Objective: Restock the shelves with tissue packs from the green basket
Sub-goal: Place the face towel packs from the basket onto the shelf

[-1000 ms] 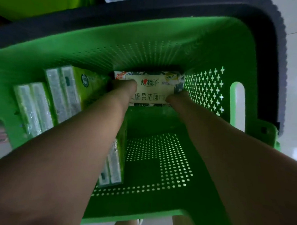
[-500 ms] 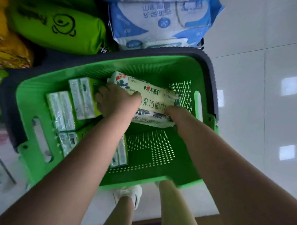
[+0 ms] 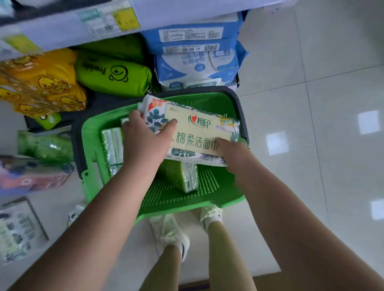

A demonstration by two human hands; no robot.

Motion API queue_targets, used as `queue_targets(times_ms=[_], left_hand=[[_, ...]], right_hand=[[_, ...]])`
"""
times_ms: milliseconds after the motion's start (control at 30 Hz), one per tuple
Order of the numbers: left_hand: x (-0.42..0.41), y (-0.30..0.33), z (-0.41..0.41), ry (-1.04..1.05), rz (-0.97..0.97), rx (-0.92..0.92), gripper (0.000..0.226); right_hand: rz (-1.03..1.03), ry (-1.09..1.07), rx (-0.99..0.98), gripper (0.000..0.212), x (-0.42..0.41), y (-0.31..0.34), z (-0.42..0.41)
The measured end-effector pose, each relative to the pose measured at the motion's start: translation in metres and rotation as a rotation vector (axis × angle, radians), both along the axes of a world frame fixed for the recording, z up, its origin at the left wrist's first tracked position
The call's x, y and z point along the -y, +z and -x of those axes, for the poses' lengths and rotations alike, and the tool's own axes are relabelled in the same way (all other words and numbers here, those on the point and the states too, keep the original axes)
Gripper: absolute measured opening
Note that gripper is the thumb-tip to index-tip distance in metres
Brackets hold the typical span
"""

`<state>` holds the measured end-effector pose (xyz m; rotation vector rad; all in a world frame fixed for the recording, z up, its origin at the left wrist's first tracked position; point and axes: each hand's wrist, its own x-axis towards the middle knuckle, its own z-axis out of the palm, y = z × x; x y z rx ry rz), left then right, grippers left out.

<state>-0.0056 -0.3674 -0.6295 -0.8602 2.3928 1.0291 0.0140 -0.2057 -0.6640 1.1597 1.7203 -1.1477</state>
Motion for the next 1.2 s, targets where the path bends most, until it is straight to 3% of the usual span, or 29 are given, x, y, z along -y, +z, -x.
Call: queue_targets(times_ms=[200, 467, 767, 1200], left_hand=[[-0.006, 0.077, -0.017, 0.01, -0.116, -0.126, 0.037], [-0.011, 0.193, -0.046, 0.043, -0.164, -0.279, 0.036], [-0.009, 0.313, -0.044, 0.033, -0.207, -0.439, 0.035], [0.007, 0.441, -0.046, 0.0, -0.286, -0.636, 0.039]], right_hand=[[-0.069, 0.013, -0.175, 0.048, -0.011, 0.073, -0.012], [-0.154, 0.06, -0.397, 0.03, -0.023, 0.2, -0.018], [-0.217, 0.109, -0.591, 0.032, -0.02, 0.328, -0.009], [-0.18, 0.069, -0.876, 0.025, -0.009, 0.458, -0.004]])
